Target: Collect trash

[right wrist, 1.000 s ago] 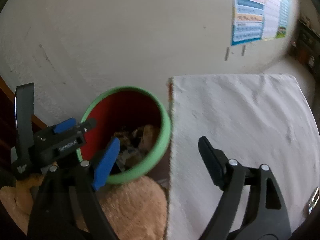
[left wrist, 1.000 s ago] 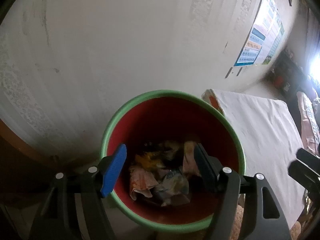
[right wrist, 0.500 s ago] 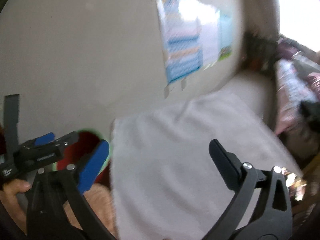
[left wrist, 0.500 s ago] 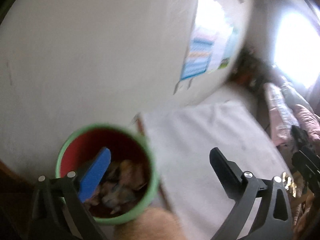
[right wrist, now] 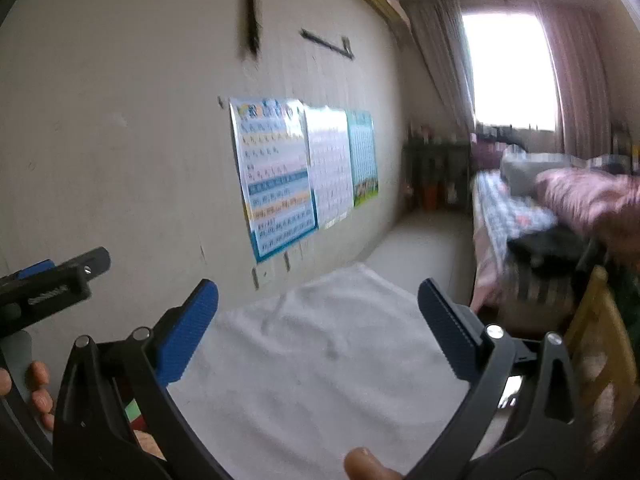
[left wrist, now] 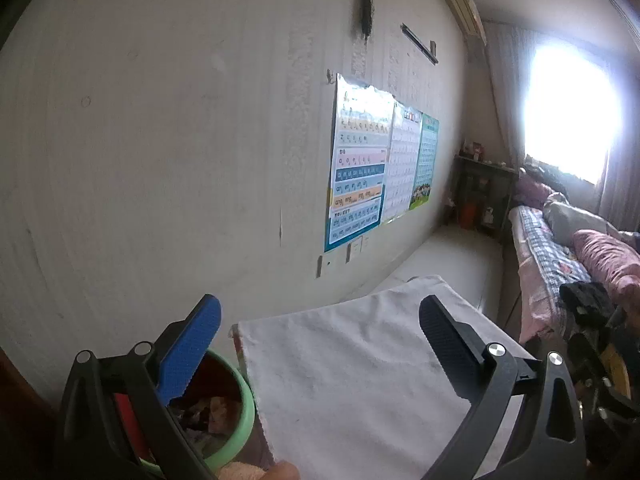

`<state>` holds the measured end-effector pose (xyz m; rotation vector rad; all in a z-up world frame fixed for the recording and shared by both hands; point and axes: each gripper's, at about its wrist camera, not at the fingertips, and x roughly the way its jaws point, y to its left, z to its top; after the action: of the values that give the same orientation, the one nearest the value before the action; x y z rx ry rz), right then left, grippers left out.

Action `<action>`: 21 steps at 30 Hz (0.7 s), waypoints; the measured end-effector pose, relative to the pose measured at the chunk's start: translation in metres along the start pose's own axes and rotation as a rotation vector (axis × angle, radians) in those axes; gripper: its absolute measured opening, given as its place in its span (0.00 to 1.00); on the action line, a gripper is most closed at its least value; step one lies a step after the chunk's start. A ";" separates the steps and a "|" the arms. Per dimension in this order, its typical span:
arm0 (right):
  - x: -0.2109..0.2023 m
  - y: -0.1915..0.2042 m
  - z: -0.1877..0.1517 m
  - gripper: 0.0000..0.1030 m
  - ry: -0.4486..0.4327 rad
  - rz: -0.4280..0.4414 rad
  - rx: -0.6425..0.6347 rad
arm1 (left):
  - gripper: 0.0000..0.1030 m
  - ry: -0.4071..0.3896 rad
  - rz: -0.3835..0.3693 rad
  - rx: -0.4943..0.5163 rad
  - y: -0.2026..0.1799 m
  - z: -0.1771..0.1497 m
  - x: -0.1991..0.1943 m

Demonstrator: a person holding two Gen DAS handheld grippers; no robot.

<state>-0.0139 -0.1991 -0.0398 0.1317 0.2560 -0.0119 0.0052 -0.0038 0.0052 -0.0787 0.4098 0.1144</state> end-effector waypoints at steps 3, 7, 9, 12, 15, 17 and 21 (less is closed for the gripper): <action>0.008 -0.005 -0.005 0.96 0.017 -0.019 0.009 | 0.92 0.006 0.004 0.009 -0.002 0.000 -0.003; 0.011 -0.010 -0.004 0.96 0.031 -0.017 0.022 | 0.92 0.027 0.012 0.016 -0.003 -0.001 0.002; 0.010 -0.009 -0.006 0.96 0.039 -0.016 0.024 | 0.92 0.032 0.015 0.018 -0.003 -0.002 0.003; 0.010 -0.007 -0.010 0.96 0.055 -0.014 0.022 | 0.92 0.033 0.016 0.023 -0.002 -0.003 0.003; 0.012 -0.006 -0.012 0.96 0.070 -0.008 0.026 | 0.92 0.040 0.019 0.023 -0.001 -0.004 0.005; 0.013 -0.005 -0.014 0.96 0.076 -0.004 0.021 | 0.92 0.047 0.019 0.019 0.001 -0.005 0.006; 0.011 -0.001 -0.016 0.96 0.080 0.003 0.007 | 0.92 0.054 0.025 0.016 0.002 -0.006 0.008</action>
<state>-0.0070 -0.1977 -0.0578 0.1396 0.3361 -0.0046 0.0103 -0.0013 -0.0036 -0.0608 0.4659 0.1339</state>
